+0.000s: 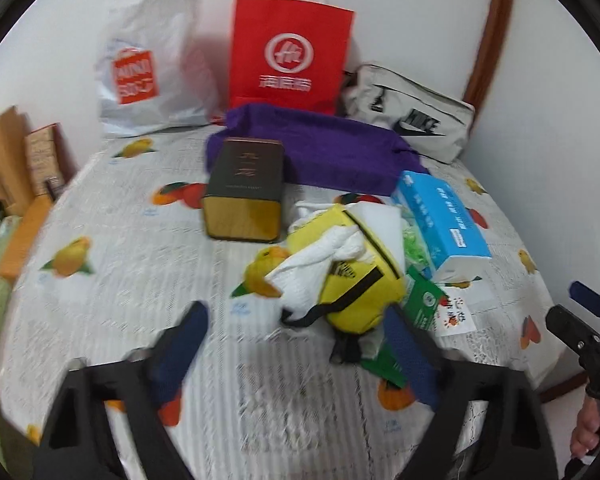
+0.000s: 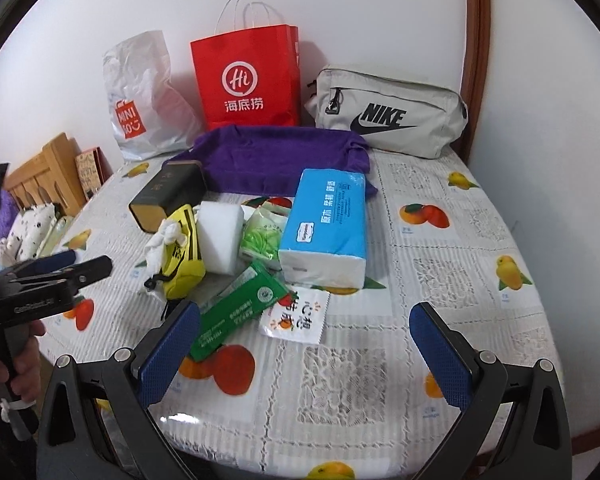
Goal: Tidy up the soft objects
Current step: 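Grasp the white tissue with the left gripper while the right approaches the tomato-print packet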
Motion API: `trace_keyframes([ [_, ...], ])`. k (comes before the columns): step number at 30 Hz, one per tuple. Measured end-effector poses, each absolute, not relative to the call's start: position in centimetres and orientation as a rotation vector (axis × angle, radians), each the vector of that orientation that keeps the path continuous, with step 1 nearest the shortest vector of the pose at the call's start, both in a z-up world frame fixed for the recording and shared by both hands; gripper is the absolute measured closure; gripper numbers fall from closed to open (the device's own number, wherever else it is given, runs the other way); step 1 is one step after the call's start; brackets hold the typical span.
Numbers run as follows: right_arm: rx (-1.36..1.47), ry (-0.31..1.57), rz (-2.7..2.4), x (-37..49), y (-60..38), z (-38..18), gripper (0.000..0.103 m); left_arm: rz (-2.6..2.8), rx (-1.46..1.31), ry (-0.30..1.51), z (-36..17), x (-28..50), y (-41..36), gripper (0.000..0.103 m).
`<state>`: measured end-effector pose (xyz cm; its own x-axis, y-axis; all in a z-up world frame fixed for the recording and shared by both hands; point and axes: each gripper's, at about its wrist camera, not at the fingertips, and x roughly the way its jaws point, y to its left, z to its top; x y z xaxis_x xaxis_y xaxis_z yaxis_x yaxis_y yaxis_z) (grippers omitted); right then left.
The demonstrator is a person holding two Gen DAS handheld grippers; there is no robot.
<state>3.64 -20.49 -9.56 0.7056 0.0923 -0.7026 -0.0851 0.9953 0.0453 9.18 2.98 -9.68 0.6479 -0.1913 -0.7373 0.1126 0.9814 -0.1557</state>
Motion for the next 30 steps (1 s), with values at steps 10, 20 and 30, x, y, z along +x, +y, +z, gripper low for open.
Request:
trace_keyframes([
  [10, 0.007, 0.858, 0.082, 6.7, -21.2, -12.8, 0.000, -0.241, 0.046, 0.808, -11.4, 13.4, 0.2, 0.031],
  [20, -0.018, 0.908, 0.072, 8.4, -21.4, -15.3, 0.000, -0.325, 0.135, 0.836, -13.2, 15.5, -1.1, 0.069],
  [30, 0.015, 0.935, 0.098, 9.0, -21.9, -16.7, 0.000, -0.357, 0.109, 0.807, -11.9, 14.8, 0.2, 0.078],
])
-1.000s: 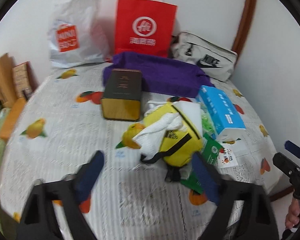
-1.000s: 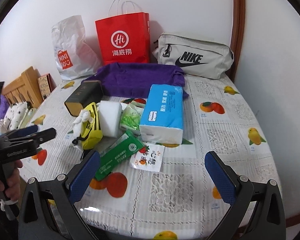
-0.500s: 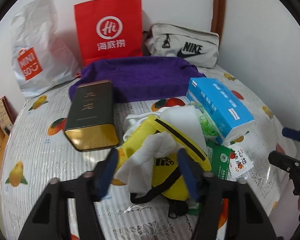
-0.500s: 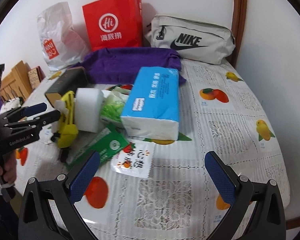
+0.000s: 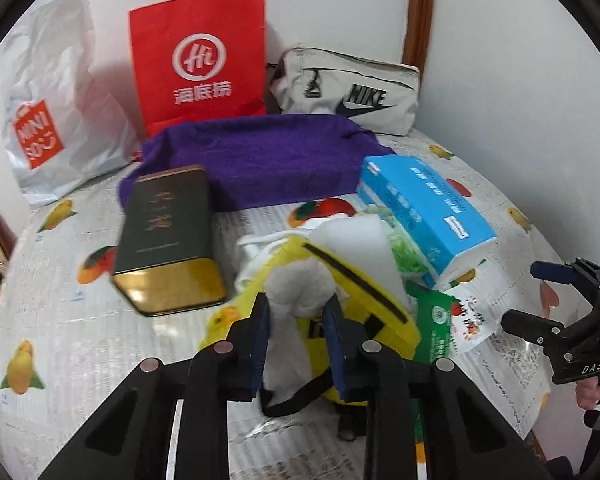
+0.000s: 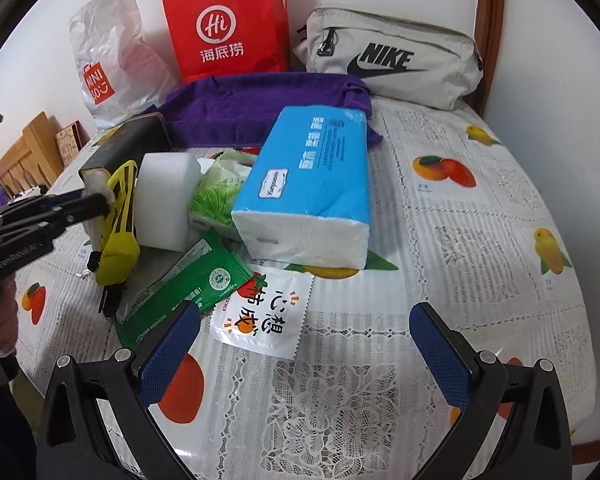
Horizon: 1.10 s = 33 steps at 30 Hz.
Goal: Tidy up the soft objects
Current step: 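Grasp the white tissue with the left gripper while the right approaches the tomato-print packet, then grasp the white tomato-print packet with the right gripper while the left gripper lifts the tissue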
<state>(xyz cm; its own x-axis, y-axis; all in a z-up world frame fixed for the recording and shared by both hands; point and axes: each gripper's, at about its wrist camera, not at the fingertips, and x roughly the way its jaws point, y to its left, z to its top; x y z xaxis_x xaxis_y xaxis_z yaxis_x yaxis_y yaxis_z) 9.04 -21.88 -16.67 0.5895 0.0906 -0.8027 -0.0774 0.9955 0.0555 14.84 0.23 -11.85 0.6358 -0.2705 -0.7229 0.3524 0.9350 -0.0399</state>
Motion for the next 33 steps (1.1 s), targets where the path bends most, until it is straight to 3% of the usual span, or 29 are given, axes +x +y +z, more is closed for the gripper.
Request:
trace_keyframes([
  [15, -0.045, 1.016, 0.109, 10.6, -19.0, -20.9, 0.000, -0.294, 0.046, 0.834, -12.1, 14.3, 2.7, 0.078],
  [22, -0.043, 0.939, 0.071, 10.6, -19.1, -21.3, 0.002, -0.286, 0.017, 0.840, -12.0, 14.0, 3.5, 0.078],
  [33, -0.041, 0.908, 0.081, 10.0, -21.1, -20.5, 0.049, -0.292, -0.002, 0.852, -12.4, 13.3, 3.7, 0.078],
])
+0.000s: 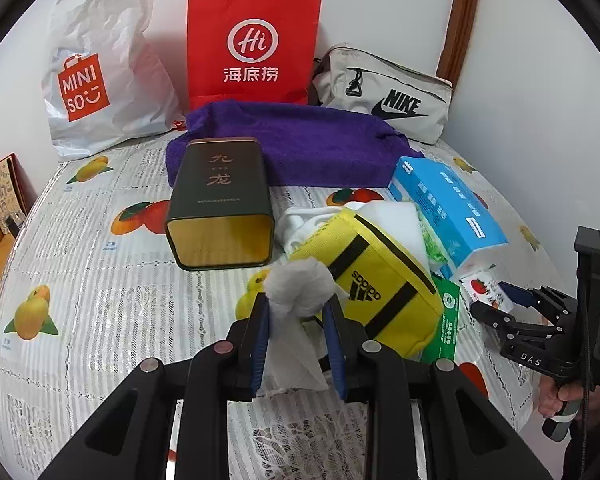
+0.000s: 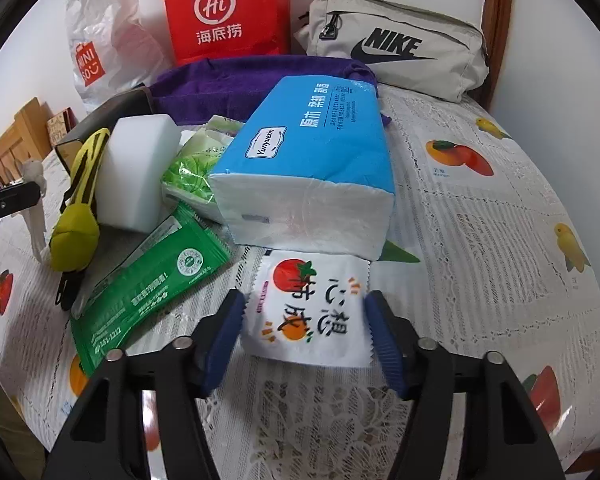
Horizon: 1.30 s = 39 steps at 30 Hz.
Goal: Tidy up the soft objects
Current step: 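Grasp the white tomato-print packet with the right gripper while the left gripper lifts the tissue, then carry the tissue in the left gripper while the right carries the packet over the towel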
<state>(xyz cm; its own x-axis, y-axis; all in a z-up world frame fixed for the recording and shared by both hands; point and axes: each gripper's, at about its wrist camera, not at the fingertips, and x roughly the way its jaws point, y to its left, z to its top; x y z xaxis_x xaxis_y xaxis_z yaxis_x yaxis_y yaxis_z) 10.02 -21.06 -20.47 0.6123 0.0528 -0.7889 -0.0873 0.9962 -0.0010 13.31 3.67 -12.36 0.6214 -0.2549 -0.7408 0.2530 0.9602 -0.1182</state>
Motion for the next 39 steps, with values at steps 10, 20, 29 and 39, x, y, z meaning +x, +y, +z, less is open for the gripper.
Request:
trace_keyframes([
  [10, -0.052, 0.909, 0.116, 8.4, -21.2, -19.5, 0.060, -0.286, -0.001, 0.863, -12.1, 12.9, 3.5, 0.078],
  [20, -0.060, 0.851, 0.139, 7.1, -21.0, -16.0, 0.060, -0.272, -0.030, 0.847, -10.6, 12.5, 4.0, 0.078],
  [29, -0.043, 0.801, 0.168, 8.2, -20.7, -12.8, 0.060, -0.247, -0.044, 0.832, -7.8, 13.2, 4.8, 0.078],
  [39, -0.059, 0.743, 0.194, 11.4, -20.1, -9.3, 0.060, -0.218, -0.056, 0.819, -5.3, 15.8, 5.9, 0.078],
])
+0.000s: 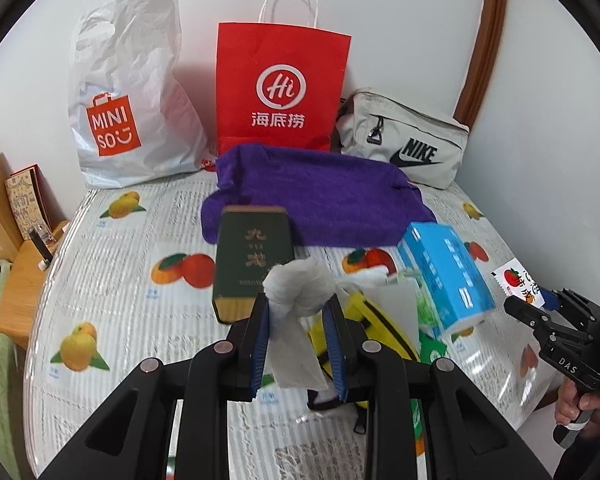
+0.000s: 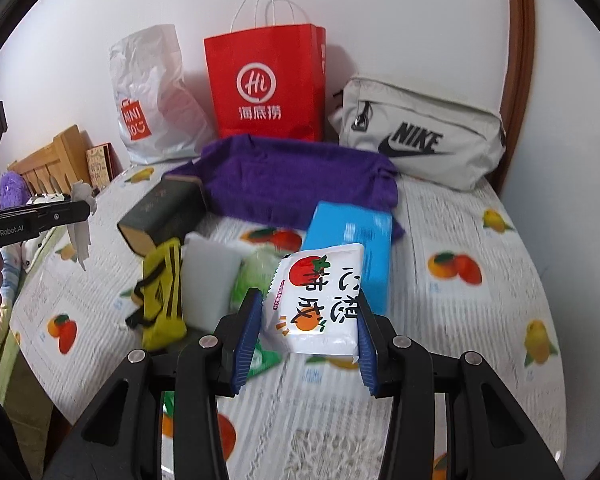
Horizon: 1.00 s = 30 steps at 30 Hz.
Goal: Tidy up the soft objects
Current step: 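Carry the tissue in the left gripper while the right carries the packet over the towel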
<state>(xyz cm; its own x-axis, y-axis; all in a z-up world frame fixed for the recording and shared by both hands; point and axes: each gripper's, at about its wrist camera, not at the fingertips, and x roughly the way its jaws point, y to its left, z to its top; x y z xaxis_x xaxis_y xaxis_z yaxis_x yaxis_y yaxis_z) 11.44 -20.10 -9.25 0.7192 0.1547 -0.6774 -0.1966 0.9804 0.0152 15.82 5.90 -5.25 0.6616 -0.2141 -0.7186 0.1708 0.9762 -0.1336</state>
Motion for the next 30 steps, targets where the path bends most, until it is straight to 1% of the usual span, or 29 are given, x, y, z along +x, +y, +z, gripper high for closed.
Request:
trace_keyframes([
  [10, -0.053, 0.751, 0.208, 17.4, -20.4, -8.6, 0.060, -0.192, -0.066, 0.840, -4.7, 21.0, 6.4, 0.078],
  [19, -0.062, 0.759, 0.209, 25.2, -21.2, -8.6, 0.059, -0.164, -0.074, 0.874, -5.1, 27.0, 6.5, 0.078],
  [30, -0.072, 0.815, 0.217, 35.3, -20.9, -10.4, 0.059, -0.148, -0.074, 0.953, -7.5, 34.7, 6.2, 0.078],
])
